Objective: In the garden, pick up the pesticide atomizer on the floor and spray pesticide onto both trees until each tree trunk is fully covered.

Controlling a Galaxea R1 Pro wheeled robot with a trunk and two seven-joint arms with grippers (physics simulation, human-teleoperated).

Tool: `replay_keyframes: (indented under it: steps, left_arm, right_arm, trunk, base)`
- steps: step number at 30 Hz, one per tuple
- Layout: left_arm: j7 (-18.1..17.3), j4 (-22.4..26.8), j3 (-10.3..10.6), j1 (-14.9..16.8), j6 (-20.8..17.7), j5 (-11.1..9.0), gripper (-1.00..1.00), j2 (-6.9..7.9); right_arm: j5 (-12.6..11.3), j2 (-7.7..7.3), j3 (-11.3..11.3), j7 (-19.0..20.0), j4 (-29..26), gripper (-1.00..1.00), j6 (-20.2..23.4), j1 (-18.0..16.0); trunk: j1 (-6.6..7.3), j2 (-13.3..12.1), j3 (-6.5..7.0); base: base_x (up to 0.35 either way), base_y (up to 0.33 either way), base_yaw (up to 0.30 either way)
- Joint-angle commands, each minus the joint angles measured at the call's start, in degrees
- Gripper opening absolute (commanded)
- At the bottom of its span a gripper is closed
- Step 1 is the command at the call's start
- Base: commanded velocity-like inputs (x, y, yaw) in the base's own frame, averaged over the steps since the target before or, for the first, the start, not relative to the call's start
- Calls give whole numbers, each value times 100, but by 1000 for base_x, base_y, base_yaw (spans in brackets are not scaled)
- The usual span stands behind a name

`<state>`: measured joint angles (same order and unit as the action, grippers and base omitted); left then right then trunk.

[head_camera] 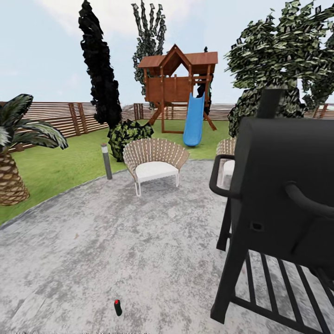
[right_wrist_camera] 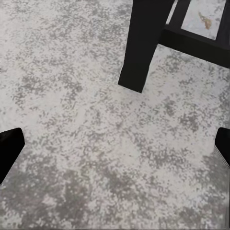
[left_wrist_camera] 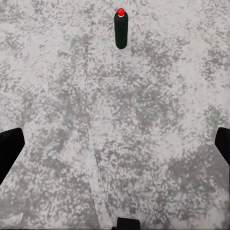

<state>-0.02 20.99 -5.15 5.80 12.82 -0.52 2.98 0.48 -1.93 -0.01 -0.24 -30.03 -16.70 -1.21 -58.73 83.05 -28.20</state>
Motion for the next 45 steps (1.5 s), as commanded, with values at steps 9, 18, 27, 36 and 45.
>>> replay_keyframes:
  steps: [9,18,27,36,45]
  left_arm:
    - [-5,2,-162,9,19,0,100,6]
    - [-11,2,-202,7,19,12,100,1]
    - [-23,142,-190,331,14,54,100,4]
    - [-15,170,-158,737,18,70,100,-14]
    - [-15,169,-135,789,17,69,100,-42]
  right_arm:
    - [5,0,1,-2,6,100,-17,-1]
    - [8,-1,9,6,14,100,-17,-2]
    - [27,36,28,25,-270,100,-11,-2]
    - [829,378,36,11,-430,100,-6,-156]
    - [1691,704,23,-11,-638,100,8,-211]
  trunk:
    - [0,3,-6]
    - [0,3,-6]
    - [0,3,-6]
    - [0,3,-6]
    - [-43,83,-41]
  base:
    - [-14,-264,259]
    - [-7,-32,28]
    - [0,0,0]
    - [0,0,0]
    - [0,0,0]
